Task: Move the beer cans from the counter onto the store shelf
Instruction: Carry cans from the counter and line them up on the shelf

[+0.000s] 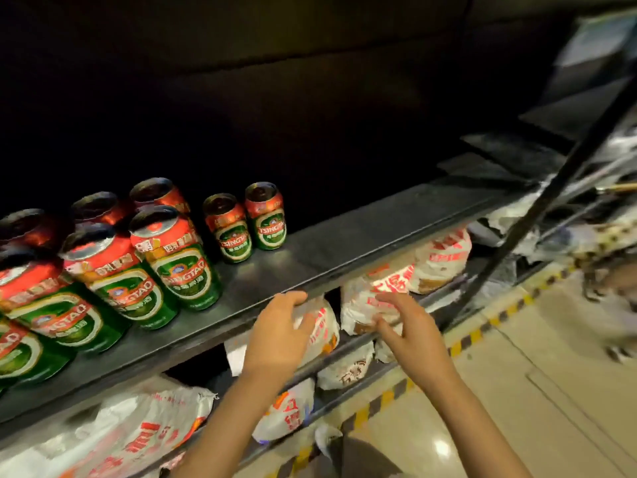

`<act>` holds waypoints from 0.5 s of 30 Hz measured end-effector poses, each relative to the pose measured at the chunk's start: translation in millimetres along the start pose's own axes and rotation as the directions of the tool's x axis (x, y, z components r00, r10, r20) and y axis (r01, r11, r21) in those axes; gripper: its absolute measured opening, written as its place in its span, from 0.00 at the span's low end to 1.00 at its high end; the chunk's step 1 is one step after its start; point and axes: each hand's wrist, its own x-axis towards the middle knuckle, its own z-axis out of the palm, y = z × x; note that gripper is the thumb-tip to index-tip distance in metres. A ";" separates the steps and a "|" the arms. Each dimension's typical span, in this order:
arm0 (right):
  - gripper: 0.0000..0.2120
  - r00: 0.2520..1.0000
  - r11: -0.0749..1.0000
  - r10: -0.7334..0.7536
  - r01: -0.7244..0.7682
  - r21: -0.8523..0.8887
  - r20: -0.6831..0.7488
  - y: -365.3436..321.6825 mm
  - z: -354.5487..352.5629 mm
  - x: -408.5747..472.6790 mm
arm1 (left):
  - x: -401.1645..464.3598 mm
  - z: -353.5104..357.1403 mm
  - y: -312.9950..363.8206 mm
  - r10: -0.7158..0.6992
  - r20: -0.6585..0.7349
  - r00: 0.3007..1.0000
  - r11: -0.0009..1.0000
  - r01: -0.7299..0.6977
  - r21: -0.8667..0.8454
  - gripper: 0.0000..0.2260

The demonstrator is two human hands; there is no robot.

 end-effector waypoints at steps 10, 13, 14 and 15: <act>0.11 0.724 0.813 0.574 -0.558 0.166 -0.383 63.1 -66.7 -259.2 | -121.3 94.3 69.0 0.316 0.614 0.723 0.947 -0.285 -0.151 0.11; 0.12 0.548 0.710 0.698 -0.615 0.343 -0.462 69.7 -77.6 -329.3 | -159.4 123.1 86.3 0.334 0.706 0.624 0.938 -0.293 -0.185 0.14; 0.12 0.503 0.688 0.719 -0.614 0.388 -0.480 69.7 -80.2 -353.0 | -172.8 131.8 91.5 0.341 0.725 0.599 0.934 -0.302 -0.190 0.14; 0.11 0.463 0.669 0.736 -0.612 0.422 -0.494 68.9 -83.1 -377.3 | -186.9 140.6 97.0 0.354 0.738 0.575 0.928 -0.314 -0.201 0.14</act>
